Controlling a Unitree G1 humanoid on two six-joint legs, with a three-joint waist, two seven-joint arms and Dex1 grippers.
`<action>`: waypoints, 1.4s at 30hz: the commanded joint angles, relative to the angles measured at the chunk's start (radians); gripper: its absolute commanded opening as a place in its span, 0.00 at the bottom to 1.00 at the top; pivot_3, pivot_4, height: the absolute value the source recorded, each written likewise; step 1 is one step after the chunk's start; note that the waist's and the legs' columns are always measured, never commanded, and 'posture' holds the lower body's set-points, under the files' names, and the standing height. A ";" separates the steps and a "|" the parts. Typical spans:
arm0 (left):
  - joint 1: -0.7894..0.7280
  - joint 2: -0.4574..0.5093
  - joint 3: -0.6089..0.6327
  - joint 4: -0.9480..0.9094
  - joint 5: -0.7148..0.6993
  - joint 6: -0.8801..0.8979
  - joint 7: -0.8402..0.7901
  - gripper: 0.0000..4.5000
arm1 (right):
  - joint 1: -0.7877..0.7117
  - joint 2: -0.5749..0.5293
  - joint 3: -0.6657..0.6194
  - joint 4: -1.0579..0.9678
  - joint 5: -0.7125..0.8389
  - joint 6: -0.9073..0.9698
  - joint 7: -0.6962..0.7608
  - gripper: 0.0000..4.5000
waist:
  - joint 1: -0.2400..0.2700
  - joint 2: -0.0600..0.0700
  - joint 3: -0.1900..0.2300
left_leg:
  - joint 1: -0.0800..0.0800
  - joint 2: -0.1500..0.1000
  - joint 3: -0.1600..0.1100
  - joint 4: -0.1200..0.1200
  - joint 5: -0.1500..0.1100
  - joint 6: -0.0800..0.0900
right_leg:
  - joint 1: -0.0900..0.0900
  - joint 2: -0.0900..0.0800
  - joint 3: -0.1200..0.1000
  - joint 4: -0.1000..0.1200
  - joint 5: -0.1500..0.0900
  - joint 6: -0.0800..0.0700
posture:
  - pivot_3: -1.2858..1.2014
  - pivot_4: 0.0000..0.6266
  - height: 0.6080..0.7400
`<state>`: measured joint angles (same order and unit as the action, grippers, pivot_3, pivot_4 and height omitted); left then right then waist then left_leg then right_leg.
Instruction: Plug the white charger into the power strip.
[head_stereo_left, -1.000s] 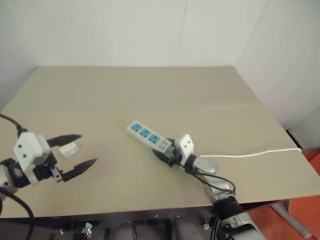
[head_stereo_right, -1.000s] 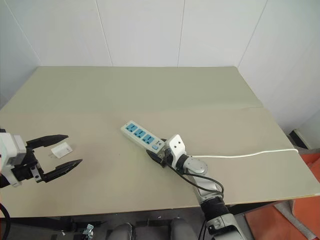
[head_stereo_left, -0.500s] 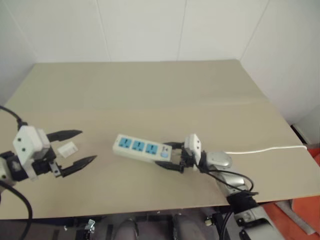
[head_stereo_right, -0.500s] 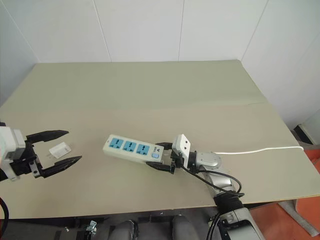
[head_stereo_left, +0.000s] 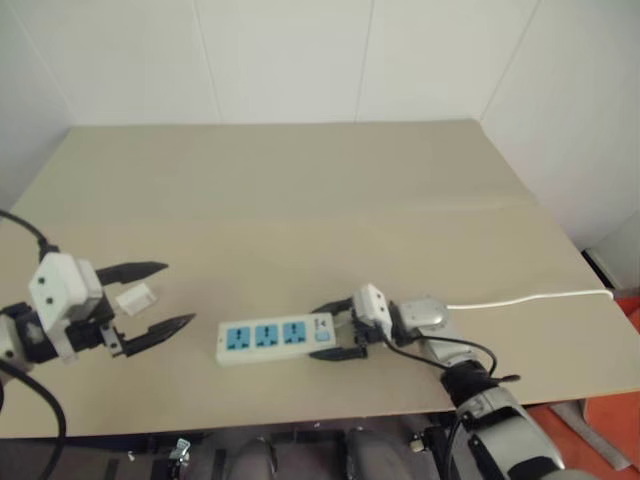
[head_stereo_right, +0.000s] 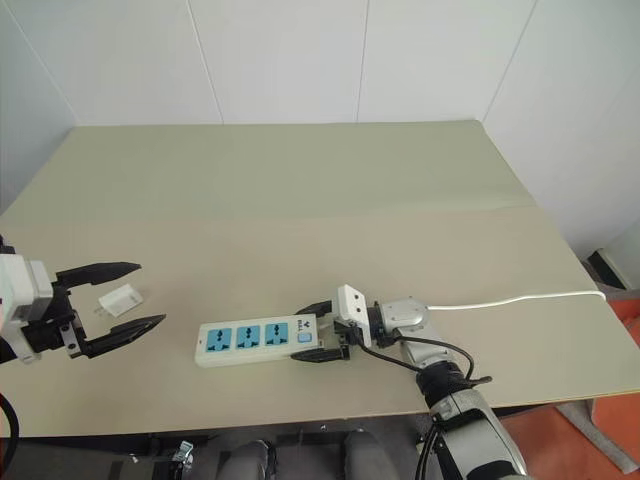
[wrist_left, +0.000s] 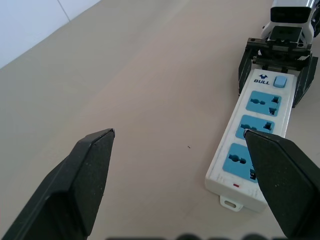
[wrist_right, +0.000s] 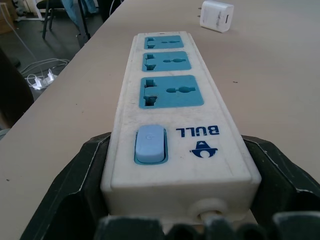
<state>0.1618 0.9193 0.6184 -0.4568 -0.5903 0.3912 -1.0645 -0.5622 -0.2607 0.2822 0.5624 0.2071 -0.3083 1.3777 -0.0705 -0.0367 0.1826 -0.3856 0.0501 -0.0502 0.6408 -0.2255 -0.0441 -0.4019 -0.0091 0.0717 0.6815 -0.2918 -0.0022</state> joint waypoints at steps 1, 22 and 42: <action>-0.117 0.050 0.002 0.027 -0.079 0.130 0.092 1.00 | -0.004 0.022 0.015 0.021 -0.019 -0.038 0.008 0.77 | 0.001 0.000 0.000 | 0.000 0.000 0.000 0.000 0.000 0.000 | 0.000 0.000 0.000 0.000 0.000 0.000 | 0.52 0.24 1.00; -1.551 0.257 -1.533 0.954 0.556 0.839 -0.271 1.00 | 0.072 0.058 0.010 -0.060 -0.039 0.000 -0.073 0.77 | -0.027 -0.002 -0.001 | 0.000 0.000 -0.003 0.000 0.001 -0.001 | -0.004 0.005 0.000 0.007 -0.002 0.000 | 0.52 0.24 1.00; -1.390 0.112 -1.538 1.235 0.915 0.348 -0.500 1.00 | 0.170 0.049 0.028 -0.225 -0.040 0.114 -0.160 0.77 | -0.013 -0.003 -0.001 | -0.002 -0.001 -0.004 0.003 0.001 -0.001 | -0.003 0.003 -0.002 0.009 -0.004 0.001 | 0.52 0.24 1.00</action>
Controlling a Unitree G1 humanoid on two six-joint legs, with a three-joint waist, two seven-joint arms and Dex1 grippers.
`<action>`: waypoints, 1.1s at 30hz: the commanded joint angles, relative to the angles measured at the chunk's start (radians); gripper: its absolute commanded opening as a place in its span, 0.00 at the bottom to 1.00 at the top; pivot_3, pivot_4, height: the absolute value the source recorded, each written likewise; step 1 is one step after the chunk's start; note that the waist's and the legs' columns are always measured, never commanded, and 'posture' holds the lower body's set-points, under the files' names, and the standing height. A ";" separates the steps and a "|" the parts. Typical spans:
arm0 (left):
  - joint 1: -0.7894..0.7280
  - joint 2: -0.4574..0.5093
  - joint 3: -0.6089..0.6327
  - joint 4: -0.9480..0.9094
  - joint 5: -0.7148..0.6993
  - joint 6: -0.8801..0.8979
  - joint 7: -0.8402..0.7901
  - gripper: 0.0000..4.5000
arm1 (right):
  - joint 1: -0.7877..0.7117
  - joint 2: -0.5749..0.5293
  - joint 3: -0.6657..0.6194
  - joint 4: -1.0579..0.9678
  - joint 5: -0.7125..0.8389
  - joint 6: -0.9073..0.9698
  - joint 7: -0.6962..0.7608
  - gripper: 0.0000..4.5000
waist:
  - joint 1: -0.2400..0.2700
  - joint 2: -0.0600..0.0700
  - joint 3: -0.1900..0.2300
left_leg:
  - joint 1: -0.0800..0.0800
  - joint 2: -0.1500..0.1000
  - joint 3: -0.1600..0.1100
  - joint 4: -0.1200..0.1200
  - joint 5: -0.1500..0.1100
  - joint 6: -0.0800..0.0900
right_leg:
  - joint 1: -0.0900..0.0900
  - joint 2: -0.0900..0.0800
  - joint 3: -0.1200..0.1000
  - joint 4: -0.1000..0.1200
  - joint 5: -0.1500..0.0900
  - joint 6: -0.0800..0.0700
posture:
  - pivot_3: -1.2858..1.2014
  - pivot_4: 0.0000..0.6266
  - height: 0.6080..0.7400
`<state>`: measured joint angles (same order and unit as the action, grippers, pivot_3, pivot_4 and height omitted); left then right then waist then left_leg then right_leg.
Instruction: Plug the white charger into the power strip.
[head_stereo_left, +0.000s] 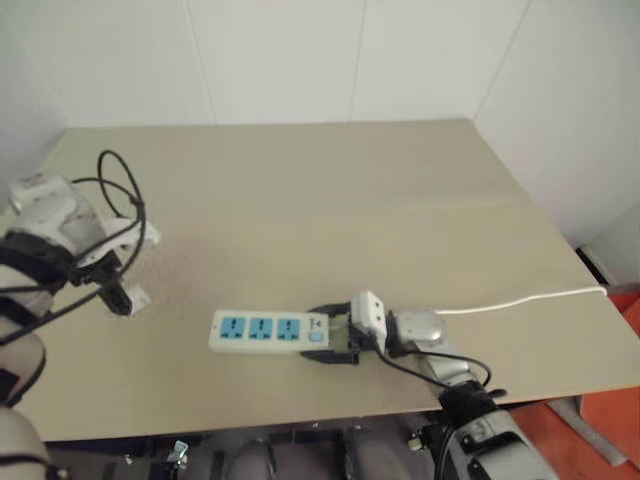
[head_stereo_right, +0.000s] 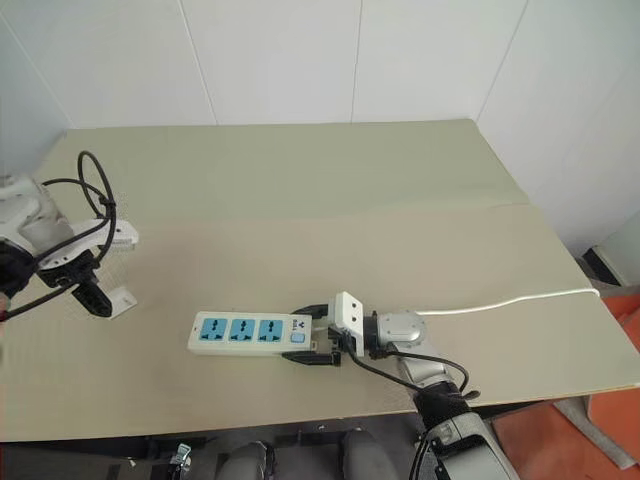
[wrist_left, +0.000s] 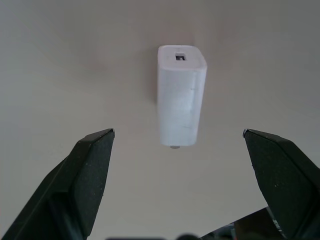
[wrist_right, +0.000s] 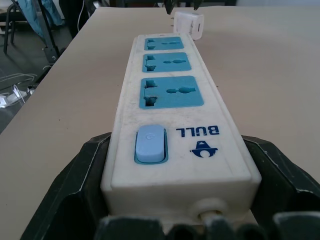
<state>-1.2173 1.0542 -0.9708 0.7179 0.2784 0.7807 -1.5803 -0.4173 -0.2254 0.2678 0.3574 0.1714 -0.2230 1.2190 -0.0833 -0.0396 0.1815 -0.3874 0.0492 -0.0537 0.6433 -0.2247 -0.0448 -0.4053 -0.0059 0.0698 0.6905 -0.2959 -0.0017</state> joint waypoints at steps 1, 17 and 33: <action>-0.009 -0.037 0.060 0.073 0.056 -0.055 0.011 1.00 | 0.028 0.014 0.043 -0.025 -0.005 0.033 -0.004 0.77 | 0.001 0.000 0.000 | 0.000 0.000 0.000 0.000 0.000 0.000 | 0.000 0.000 0.000 0.000 0.000 0.000 | 0.52 0.24 1.00; 0.060 -0.160 0.190 0.157 0.172 -0.143 0.041 1.00 | 0.061 0.012 0.041 -0.091 0.001 0.082 -0.043 0.77 | -0.002 0.000 0.000 | 0.000 0.000 0.000 0.000 0.000 0.000 | 0.000 0.000 0.000 0.002 0.000 0.000 | 0.52 0.24 1.00; 0.111 -0.177 0.277 0.154 0.232 -0.108 0.024 0.44 | 0.074 0.003 0.045 -0.122 0.005 0.112 -0.053 0.77 | -0.003 0.000 0.000 | 0.001 0.000 0.000 0.000 0.000 0.000 | 0.000 0.000 0.000 0.003 0.000 0.000 | 0.52 0.24 1.00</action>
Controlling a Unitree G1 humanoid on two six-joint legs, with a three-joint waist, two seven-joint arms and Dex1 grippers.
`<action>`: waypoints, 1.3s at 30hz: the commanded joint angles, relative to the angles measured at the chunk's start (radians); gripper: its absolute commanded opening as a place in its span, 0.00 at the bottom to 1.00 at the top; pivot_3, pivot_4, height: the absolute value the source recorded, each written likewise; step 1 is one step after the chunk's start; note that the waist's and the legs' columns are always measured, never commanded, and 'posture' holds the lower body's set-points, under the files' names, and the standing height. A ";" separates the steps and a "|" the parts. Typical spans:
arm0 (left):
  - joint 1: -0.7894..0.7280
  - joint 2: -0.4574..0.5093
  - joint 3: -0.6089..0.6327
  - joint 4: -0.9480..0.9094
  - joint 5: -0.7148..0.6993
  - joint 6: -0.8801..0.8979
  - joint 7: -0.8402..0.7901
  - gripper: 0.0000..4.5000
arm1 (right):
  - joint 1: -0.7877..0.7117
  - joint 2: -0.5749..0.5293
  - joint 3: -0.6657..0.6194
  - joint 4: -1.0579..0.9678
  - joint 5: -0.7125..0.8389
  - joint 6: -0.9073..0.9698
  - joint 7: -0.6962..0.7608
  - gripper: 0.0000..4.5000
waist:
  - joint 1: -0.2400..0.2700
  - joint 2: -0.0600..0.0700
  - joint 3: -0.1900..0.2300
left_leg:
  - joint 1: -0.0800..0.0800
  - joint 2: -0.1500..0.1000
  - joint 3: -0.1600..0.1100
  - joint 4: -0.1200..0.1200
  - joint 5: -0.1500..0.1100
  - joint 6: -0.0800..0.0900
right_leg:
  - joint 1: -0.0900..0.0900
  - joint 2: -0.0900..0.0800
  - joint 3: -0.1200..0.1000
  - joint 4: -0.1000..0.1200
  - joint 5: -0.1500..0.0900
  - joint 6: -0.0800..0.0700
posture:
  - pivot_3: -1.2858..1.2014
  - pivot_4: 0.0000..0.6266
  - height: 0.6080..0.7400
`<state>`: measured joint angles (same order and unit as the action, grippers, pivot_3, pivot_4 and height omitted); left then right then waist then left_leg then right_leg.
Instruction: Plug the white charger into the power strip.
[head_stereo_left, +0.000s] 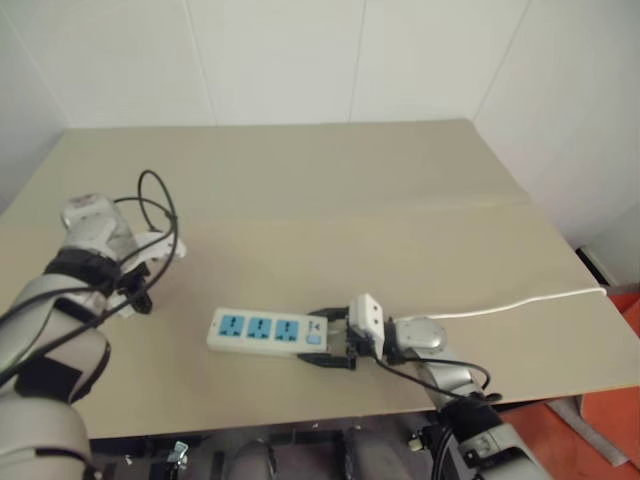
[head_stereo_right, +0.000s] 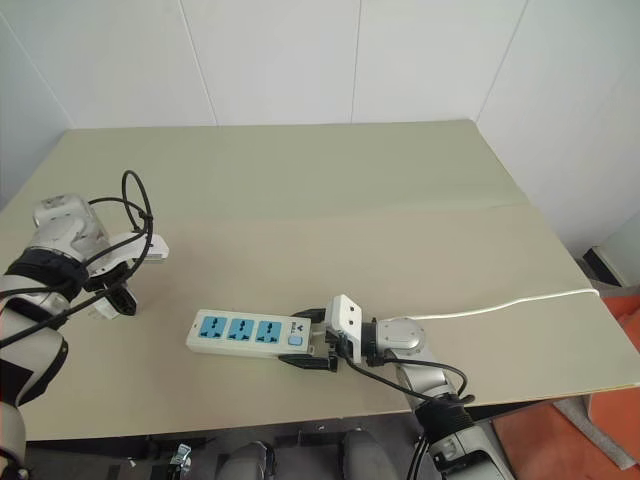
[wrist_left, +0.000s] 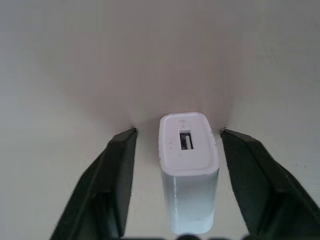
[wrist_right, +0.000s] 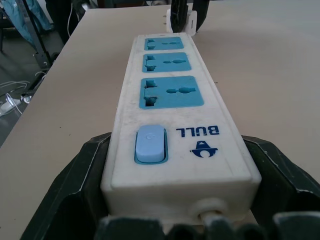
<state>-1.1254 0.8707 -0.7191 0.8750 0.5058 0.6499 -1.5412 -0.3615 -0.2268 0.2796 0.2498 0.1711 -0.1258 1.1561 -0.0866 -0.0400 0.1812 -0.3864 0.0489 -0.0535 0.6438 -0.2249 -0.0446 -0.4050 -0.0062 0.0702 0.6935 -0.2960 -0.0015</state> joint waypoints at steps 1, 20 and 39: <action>0.024 0.005 0.031 -0.006 0.007 0.035 -0.010 0.37 | 0.018 0.004 0.034 -0.014 0.005 0.016 0.009 0.77 | 0.000 0.000 0.000 | 0.000 0.000 0.000 0.000 0.000 0.000 | 0.000 0.000 0.000 0.000 0.000 0.000 | 0.52 0.24 1.00; 0.034 -0.222 0.847 -0.364 -0.511 -0.108 0.544 0.23 | -0.028 0.000 0.044 0.043 0.008 -0.001 0.042 0.77 | 0.014 -0.003 -0.002 | -0.001 0.001 -0.001 0.004 0.000 0.000 | 0.000 -0.002 -0.001 0.003 0.000 0.000 | 0.52 0.24 1.00; 0.767 -0.298 0.822 -1.168 -1.020 -0.268 0.288 0.23 | -0.072 0.014 0.050 0.136 -0.007 -0.051 0.068 0.77 | -0.002 -0.003 -0.003 | 0.009 0.001 0.001 0.004 0.000 0.000 | 0.007 -0.001 0.001 0.005 0.001 0.000 | 0.52 0.24 1.00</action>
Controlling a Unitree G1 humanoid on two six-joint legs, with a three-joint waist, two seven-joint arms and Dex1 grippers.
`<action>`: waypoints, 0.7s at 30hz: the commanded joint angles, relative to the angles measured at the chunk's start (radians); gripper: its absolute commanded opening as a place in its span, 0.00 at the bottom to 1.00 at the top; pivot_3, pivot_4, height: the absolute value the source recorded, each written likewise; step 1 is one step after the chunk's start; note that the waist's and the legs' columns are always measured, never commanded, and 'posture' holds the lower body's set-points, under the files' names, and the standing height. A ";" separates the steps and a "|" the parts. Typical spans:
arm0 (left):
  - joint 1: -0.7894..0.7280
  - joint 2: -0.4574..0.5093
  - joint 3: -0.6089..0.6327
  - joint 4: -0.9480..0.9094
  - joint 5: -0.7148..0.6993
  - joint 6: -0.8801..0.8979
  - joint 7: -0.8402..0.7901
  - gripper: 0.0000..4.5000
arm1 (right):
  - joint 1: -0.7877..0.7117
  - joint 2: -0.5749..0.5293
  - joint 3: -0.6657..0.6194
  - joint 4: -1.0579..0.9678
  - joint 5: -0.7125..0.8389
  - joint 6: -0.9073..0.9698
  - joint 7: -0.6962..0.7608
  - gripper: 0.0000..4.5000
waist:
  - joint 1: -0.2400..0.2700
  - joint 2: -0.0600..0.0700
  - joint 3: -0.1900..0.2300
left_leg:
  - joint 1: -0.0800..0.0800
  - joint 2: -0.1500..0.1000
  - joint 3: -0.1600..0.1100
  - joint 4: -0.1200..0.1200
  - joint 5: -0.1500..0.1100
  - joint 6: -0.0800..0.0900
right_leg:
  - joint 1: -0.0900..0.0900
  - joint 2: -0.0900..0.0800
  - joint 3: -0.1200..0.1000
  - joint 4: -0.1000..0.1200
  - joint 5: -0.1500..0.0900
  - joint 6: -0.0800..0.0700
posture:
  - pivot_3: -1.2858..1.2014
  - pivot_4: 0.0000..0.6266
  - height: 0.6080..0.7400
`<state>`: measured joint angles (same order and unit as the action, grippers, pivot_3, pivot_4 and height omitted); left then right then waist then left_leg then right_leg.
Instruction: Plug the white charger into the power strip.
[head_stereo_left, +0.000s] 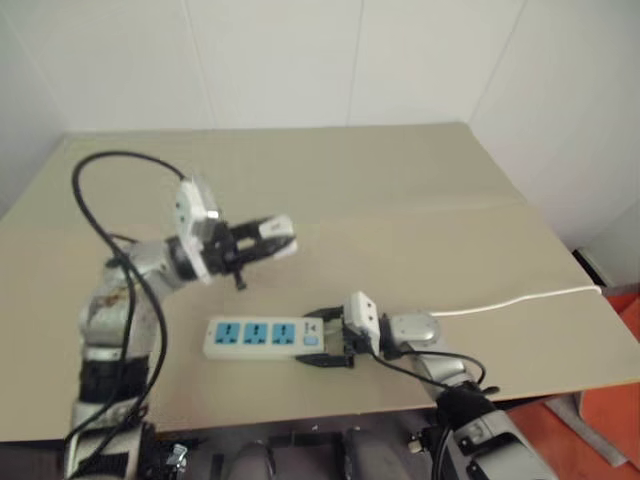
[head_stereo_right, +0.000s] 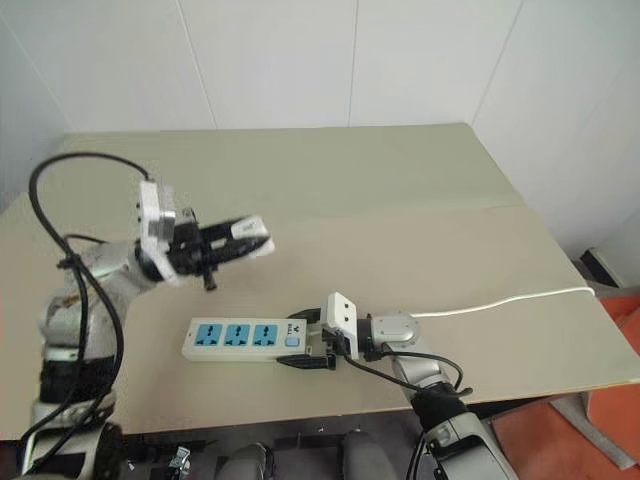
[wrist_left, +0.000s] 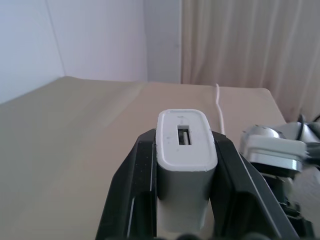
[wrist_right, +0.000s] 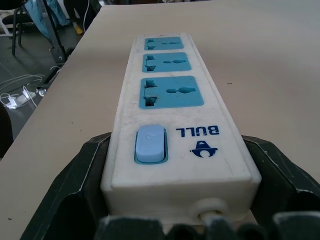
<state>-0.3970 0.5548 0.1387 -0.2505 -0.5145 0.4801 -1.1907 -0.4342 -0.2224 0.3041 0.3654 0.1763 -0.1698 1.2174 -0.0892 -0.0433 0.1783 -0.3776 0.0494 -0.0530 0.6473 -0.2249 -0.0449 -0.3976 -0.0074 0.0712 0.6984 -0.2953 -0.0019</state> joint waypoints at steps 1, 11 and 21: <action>0.057 0.022 -0.045 -0.035 0.009 -0.133 -0.079 0.23 | -0.001 0.010 0.025 0.023 -0.013 -0.009 0.009 0.77 | 0.001 0.000 0.000 | 0.003 0.000 0.000 0.000 0.000 0.000 | 0.004 0.000 0.000 -0.001 0.000 0.000 | 0.52 0.24 1.00; 0.077 0.042 -0.090 -0.005 -0.010 -0.190 -0.073 0.23 | -0.011 0.003 0.031 0.035 -0.019 0.015 0.026 0.77 | 0.001 0.000 0.000 | 0.008 0.000 0.000 -0.002 0.000 0.000 | 0.010 0.000 0.000 -0.005 -0.002 0.003 | 0.52 0.24 1.00; 0.123 0.085 -0.119 0.022 -0.014 -0.193 -0.134 0.23 | -0.009 -0.005 0.033 0.035 -0.027 0.029 0.022 0.77 | -0.001 0.000 0.000 | 0.008 0.000 0.000 -0.003 0.000 0.000 | 0.010 0.000 0.000 -0.006 -0.002 0.004 | 0.52 0.24 1.00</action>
<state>-0.2766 0.6247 0.0216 -0.2249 -0.5157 0.3049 -1.3042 -0.4506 -0.2285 0.3088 0.3865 0.1662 -0.1622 1.2360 -0.0903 -0.0432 0.1784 -0.3692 0.0495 -0.0527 0.6443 -0.2250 -0.0448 -0.3881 -0.0070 0.0713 0.6922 -0.2977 0.0018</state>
